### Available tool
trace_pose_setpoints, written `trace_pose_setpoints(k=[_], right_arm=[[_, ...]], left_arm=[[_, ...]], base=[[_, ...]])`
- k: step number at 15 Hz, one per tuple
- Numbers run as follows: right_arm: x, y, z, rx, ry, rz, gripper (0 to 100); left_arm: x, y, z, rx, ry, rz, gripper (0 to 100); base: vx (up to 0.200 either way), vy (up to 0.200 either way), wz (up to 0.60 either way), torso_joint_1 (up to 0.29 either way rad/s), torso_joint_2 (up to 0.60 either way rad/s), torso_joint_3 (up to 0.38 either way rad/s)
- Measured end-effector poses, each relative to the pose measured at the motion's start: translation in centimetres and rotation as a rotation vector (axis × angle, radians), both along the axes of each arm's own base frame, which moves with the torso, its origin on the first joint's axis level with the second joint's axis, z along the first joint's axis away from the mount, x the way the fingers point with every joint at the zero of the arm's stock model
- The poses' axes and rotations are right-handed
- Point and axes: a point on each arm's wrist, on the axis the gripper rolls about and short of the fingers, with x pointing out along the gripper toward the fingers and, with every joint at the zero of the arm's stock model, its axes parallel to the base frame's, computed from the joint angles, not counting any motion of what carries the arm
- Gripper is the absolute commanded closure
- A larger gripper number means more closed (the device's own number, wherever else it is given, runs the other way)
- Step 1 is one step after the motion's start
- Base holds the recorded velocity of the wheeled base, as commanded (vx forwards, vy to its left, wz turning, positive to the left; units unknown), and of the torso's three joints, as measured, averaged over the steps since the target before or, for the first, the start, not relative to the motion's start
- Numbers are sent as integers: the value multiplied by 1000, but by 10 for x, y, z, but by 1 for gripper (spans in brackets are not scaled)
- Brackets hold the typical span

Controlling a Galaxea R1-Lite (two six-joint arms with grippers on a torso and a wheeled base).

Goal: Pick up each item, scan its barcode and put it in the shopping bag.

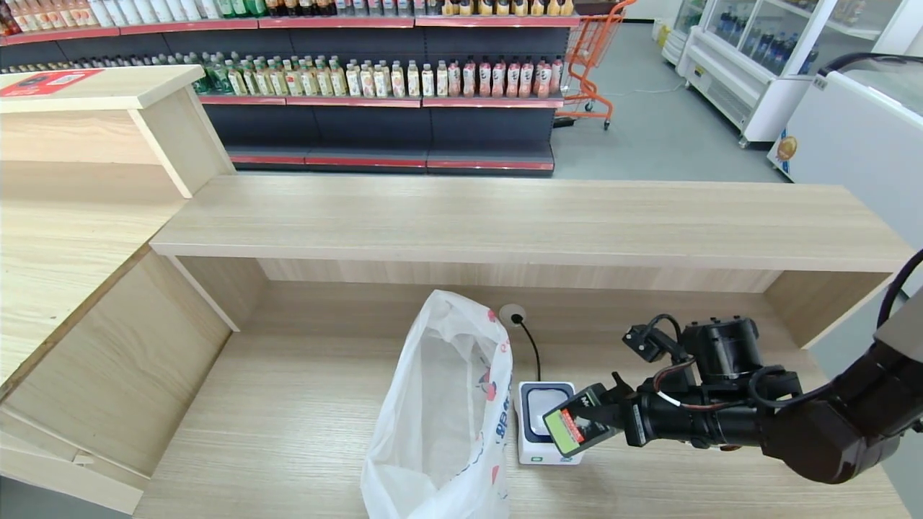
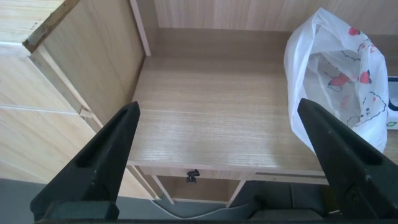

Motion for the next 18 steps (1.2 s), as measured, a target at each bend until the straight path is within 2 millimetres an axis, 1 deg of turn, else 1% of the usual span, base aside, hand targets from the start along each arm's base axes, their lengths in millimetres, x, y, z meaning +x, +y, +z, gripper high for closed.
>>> trace_pose_setpoints(k=[7,15,18], right_arm=[[15,5,-8,36,-46,-1,100],[19,7,-17,40,-18,-5,100],[18,6,-13,73,12,-38,100]], left_arm=[[0,0,0,0,0,0,0],[0,0,0,18,0,0,0],[0,0,0,18,0,0,0]], base=[[0,0,0,0,0,0],[0,0,0,0,0,0],[0,0,0,0,0,0]])
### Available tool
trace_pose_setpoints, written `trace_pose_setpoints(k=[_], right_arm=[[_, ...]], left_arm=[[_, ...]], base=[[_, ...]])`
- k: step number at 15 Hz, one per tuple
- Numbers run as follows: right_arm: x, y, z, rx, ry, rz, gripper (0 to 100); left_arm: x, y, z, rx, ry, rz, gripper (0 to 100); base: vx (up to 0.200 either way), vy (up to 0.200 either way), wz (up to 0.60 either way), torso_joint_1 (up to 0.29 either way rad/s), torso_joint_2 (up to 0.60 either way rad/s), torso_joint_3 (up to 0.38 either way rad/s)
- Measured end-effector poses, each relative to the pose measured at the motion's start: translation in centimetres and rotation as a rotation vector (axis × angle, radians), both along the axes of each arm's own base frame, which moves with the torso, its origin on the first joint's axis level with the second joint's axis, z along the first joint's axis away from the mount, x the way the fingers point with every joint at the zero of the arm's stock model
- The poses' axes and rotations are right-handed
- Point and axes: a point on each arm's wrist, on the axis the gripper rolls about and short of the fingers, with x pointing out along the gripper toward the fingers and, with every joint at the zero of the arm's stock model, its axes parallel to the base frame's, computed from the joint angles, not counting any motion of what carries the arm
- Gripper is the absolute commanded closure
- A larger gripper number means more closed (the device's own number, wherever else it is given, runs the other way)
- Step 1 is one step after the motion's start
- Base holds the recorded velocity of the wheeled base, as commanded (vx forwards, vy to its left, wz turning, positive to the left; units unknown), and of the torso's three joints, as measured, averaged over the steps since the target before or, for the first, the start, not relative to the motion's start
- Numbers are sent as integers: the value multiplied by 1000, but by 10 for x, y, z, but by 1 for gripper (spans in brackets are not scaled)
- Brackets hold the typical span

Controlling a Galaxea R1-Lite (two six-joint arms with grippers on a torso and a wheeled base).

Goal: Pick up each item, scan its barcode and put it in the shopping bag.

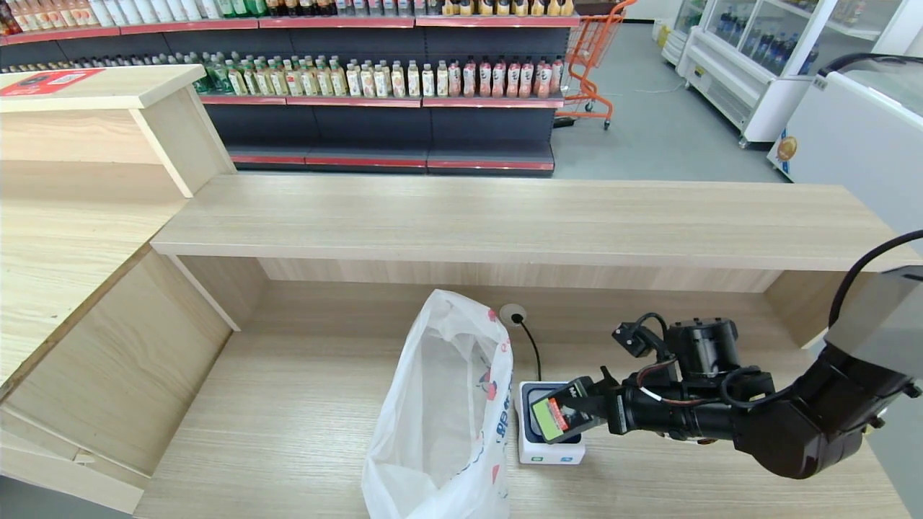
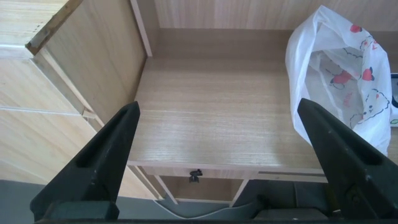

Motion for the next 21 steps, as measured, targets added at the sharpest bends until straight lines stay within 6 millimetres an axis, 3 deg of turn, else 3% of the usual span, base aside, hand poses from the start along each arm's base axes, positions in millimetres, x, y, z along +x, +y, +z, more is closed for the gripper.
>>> trace_pose_setpoints(k=[2,4,7,11,15,21], right_arm=[[0,0,17,67,-8,-33,100],[-7,-2,48,107,-74,-35,100],[-28,-23,73,-77,-193,43,100],[-46,-31,100,-53,-287,70,100],[-49,-24,106,-31,-308,116,100],[-33,5,94,3,-237,167,100]], left_arm=[[0,0,0,0,0,0,0],[0,0,0,0,0,0,0],[0,0,0,-1,0,0,0],[0,0,0,-1,0,0,0],[0,0,0,-1,0,-1,0],[0,0,0,-11,0,-1,0]], base=[[0,0,0,0,0,0],[0,0,0,0,0,0],[0,0,0,0,0,0],[0,100,0,1,1,2],[0,200,0,7,6,4],[0,0,0,0,0,0]])
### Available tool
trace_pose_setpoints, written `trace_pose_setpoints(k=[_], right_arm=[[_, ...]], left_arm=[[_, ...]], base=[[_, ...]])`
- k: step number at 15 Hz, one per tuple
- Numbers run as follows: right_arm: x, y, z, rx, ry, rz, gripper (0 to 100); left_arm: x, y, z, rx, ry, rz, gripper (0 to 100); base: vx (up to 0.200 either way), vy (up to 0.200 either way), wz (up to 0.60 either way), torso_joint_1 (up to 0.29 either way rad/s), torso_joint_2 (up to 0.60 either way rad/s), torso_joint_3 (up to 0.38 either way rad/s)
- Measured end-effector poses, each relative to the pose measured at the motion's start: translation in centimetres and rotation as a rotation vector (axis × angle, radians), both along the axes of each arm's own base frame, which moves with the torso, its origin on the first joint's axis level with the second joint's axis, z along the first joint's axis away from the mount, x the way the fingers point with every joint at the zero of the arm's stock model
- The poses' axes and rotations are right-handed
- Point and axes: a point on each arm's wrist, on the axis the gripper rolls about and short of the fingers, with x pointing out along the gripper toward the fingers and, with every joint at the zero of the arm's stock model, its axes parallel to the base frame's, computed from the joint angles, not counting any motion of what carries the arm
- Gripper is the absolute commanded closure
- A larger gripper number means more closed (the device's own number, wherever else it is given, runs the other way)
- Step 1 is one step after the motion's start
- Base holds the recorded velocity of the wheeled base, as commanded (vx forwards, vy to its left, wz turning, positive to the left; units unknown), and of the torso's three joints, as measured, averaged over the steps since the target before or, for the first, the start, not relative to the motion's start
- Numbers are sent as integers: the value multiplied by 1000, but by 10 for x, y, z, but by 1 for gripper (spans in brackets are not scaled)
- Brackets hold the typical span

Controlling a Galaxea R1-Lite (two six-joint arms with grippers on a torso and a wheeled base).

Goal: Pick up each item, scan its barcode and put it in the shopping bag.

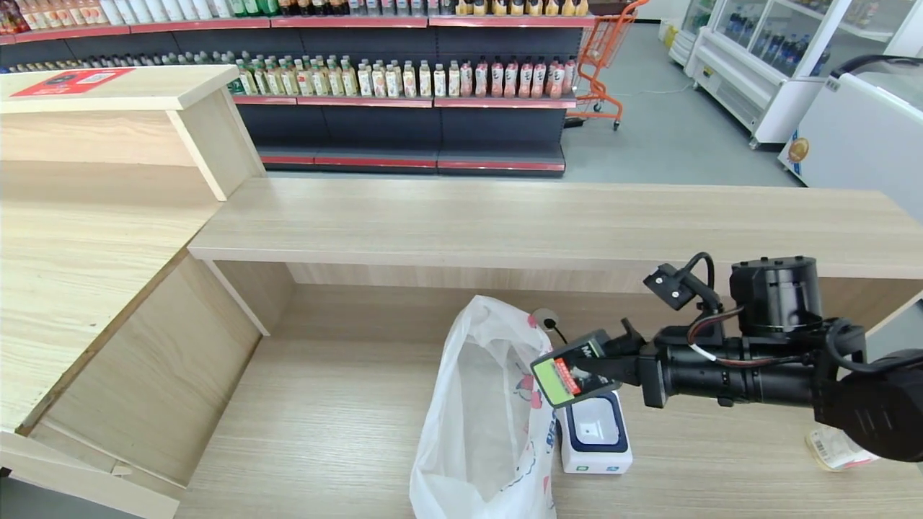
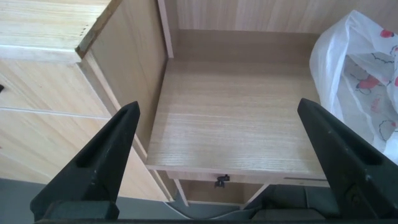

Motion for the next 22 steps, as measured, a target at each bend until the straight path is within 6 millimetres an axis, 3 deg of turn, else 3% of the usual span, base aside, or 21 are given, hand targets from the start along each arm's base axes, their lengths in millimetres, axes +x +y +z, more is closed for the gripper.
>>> trace_pose_setpoints(k=[6,12,14,18,22], right_arm=[[29,35,-22,4,-87,82,100],[62,63,-76,-152,-251,151,100],[72,80,-87,-192,-276,124,100],[83,113,-102,-267,-386,164,100],[84,116,-120,-367,-469,233,100]], left_arm=[[0,0,0,0,0,0,0],[0,0,0,0,0,0,0],[0,0,0,0,0,1,0],[0,0,0,0,0,1,0],[0,0,0,0,0,1,0]], base=[[0,0,0,0,0,0],[0,0,0,0,0,0],[0,0,0,0,0,0],[0,0,0,0,0,0],[0,0,0,0,0,0]])
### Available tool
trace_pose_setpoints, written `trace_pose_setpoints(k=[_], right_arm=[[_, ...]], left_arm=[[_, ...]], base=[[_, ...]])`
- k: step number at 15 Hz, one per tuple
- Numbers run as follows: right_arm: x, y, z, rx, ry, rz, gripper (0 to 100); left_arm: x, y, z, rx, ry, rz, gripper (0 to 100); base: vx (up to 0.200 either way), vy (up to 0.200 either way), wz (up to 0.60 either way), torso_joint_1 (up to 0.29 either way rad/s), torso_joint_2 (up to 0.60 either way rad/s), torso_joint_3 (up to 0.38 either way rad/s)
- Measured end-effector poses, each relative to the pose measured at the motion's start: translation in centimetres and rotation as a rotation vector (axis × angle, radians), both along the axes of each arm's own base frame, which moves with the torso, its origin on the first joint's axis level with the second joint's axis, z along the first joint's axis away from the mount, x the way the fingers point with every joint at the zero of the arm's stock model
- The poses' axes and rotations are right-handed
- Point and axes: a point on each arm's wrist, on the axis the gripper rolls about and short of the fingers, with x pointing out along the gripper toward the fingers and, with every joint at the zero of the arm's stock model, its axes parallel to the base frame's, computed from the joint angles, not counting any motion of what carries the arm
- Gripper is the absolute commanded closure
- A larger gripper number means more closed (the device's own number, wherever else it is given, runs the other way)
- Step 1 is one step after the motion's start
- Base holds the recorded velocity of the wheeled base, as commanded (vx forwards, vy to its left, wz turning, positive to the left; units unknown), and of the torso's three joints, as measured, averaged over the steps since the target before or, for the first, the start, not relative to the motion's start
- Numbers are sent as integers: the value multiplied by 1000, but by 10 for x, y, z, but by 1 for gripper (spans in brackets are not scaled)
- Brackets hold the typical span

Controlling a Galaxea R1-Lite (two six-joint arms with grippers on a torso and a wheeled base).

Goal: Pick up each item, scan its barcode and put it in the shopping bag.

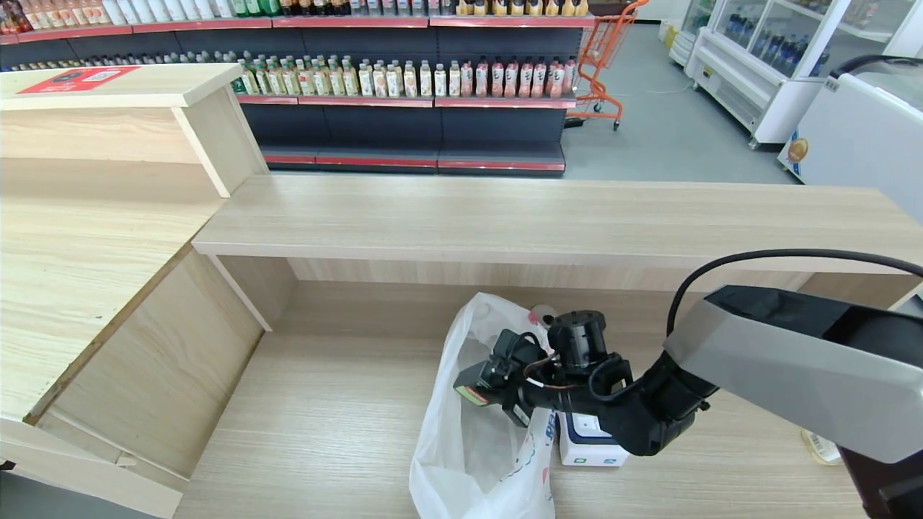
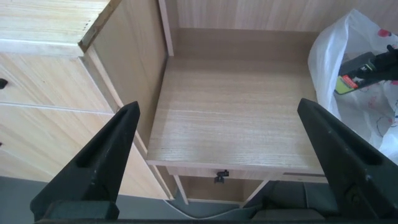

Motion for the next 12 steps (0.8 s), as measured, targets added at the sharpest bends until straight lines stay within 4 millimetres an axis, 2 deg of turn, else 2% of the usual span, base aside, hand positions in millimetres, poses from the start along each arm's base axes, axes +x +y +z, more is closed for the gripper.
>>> trace_pose_setpoints(k=[2,3,6,8,10,12], right_arm=[[1,-2,-6,-30,-14,-13,100],[2,-4,-10,-47,-23,-17,0],[3,-7,-14,-50,-7,-22,0],[3,-7,-9,-13,27,-45,0],[3,-7,12,98,93,-103,0],[-1,-8,45,248,179,-168,0]], left_arm=[[0,0,0,0,0,0,0],[0,0,0,0,0,0,0],[0,0,0,0,0,0,0],[0,0,0,0,0,0,0],[0,0,0,0,0,0,0],[0,0,0,0,0,0,0]], base=[[0,0,0,0,0,0],[0,0,0,0,0,0],[0,0,0,0,0,0],[0,0,0,0,0,0],[0,0,0,0,0,0],[0,0,0,0,0,0]])
